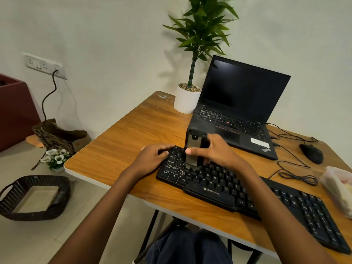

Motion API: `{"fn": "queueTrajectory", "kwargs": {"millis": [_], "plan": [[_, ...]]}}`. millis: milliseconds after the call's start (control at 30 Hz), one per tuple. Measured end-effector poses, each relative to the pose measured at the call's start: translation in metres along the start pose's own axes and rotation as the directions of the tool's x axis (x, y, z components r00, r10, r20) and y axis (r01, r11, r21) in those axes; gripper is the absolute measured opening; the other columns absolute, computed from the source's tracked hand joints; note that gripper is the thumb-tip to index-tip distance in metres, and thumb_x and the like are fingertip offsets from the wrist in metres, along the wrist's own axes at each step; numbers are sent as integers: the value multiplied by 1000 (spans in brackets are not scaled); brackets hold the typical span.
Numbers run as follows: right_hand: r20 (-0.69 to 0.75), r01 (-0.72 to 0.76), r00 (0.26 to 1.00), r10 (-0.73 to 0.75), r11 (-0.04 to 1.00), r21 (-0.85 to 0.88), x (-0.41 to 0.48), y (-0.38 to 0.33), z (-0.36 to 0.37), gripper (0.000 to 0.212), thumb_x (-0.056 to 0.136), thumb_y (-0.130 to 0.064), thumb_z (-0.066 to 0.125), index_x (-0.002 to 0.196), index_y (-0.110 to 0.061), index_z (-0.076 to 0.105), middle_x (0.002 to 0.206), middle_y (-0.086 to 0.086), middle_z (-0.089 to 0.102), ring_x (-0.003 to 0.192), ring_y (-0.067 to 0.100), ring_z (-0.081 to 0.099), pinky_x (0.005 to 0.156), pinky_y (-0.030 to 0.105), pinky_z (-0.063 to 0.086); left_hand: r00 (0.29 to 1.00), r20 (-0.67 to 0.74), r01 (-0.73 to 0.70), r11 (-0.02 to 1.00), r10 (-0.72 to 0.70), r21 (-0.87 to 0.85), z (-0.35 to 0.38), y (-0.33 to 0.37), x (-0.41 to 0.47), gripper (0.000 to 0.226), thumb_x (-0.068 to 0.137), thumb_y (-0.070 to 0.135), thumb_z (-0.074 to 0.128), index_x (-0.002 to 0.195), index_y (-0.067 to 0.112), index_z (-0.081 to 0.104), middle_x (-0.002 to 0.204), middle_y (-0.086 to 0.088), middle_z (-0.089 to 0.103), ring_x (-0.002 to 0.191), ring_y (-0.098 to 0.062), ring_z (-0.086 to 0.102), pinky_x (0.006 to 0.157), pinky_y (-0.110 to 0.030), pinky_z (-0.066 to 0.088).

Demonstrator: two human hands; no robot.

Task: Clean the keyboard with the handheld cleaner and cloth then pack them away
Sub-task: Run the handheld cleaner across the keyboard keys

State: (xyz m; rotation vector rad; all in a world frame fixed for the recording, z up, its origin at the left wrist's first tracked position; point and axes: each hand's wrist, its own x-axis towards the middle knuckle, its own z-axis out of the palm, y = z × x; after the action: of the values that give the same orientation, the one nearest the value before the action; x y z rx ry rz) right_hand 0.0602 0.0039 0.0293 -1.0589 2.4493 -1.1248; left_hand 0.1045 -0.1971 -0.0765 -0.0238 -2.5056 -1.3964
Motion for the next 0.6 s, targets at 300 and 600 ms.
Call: {"fn": "queueTrajectory", "kwargs": {"millis": [300,600], "plan": [[16,-2,1000,1,999,54,4,-2,5,22,77,-27,73,86,-13,58,73,-3,65,59,7,60,55,24,48,1000,0,-9,999,9,51,0,2,0,34,95,14,50,129,18,56,133,1,55,126,-11,46,110,-42,31],[141,-25,990,28,999,-22,8,-7,-2,20,77,-26,73,83,-15,58,70,2,66,54,13,60,48,22,46,1000,-20,-11,995,13,99,1,6,-1,33,95,14,50,127,17,57,133,0,56,126,-13,47,110,-42,31]]}}
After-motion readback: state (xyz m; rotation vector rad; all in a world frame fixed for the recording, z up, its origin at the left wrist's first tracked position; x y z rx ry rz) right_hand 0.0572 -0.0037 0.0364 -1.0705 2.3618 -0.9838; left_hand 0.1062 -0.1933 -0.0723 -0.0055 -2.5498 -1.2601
